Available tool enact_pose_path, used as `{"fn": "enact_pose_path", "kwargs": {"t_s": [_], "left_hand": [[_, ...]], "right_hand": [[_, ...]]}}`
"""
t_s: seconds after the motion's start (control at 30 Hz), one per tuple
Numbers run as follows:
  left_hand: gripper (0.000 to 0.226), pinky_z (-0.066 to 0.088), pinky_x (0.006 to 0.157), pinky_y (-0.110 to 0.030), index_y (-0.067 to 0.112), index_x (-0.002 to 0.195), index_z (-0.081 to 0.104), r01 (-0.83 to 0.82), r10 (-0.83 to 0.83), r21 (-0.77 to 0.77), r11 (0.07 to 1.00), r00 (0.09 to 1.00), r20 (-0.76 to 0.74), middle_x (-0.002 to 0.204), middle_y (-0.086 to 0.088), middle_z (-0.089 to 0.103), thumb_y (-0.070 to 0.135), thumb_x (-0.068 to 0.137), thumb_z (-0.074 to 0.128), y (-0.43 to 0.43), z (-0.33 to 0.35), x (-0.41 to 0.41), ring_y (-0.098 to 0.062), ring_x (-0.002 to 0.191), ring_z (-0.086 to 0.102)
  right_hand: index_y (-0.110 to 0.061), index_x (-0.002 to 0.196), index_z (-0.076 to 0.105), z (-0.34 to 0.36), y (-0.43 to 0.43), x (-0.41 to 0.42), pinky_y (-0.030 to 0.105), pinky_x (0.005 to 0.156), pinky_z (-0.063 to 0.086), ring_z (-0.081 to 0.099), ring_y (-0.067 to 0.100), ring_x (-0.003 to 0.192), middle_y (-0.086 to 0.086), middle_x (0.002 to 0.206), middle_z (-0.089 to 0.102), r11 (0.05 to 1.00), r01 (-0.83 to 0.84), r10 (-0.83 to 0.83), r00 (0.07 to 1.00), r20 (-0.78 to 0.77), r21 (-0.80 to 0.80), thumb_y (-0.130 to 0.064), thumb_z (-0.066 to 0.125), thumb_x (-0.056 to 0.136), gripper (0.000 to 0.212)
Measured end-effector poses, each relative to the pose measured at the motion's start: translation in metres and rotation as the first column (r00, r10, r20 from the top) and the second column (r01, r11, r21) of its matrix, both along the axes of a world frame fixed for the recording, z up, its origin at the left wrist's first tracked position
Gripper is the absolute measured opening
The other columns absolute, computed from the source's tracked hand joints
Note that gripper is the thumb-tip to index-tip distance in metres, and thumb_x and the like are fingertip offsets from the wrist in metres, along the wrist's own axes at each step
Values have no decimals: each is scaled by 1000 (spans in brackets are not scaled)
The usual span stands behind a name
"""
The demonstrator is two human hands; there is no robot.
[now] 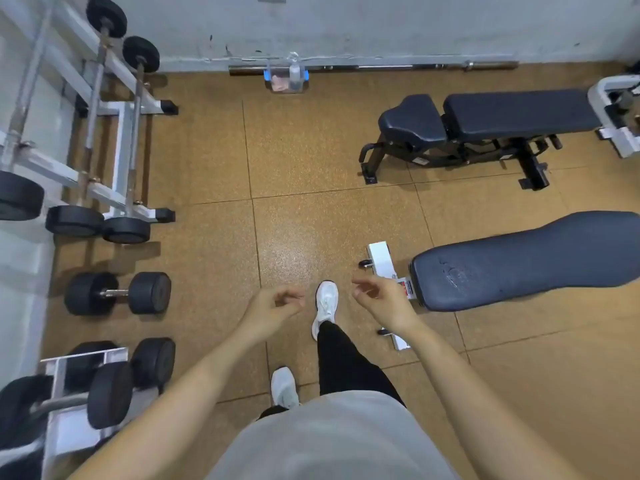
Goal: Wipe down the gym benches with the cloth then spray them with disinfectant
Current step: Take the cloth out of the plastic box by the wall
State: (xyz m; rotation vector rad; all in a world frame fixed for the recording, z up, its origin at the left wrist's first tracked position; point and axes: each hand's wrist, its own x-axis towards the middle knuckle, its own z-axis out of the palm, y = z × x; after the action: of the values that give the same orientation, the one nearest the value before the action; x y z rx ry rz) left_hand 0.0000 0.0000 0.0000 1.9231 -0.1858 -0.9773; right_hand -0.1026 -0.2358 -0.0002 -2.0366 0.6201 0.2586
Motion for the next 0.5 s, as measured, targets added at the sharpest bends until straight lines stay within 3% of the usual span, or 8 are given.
{"fn": "enact_pose_path", "kwargs": {"t_s": [0.07,0.17,0.33,0.5], "left_hand": [[15,46,81,-11,17,109,77,-23,23,27,999,999,-34,104,6,75,15,94,72,-17,-4,24,-6,96,66],[14,49,81,-16,12,108,76,-41,44,72,997,998,-35,105,-3,75,8,95,71,-42,-5,65,-11,94,66],[16,47,88,-19,13,112,74,18,-21,196,980,1000,9,101,6,70,17,98,68,-103,6,150,-7,95,62],[22,44,83,-10,10,117,74,-50,50,157,986,999,1,112,-10,74,17,98,68,-149,15,226,-20,105,66]], "right_hand": [[-12,120,72,-10,-18,17,10,82,45,64,6,92,-3,103,71,1000,-6,6,999,-41,5,-14,69,95,26],[-17,121,72,-28,-43,51,24,88,49,65,3,95,-8,100,71,999,-40,42,995,-85,21,-20,68,95,26],[-17,123,70,-37,-95,139,20,86,47,61,5,93,-5,103,69,989,-89,110,976,-189,118,-20,65,96,28],[-16,122,70,-34,-146,228,34,89,52,65,14,90,-4,95,71,962,-249,269,936,-229,110,-23,66,95,28]]}}
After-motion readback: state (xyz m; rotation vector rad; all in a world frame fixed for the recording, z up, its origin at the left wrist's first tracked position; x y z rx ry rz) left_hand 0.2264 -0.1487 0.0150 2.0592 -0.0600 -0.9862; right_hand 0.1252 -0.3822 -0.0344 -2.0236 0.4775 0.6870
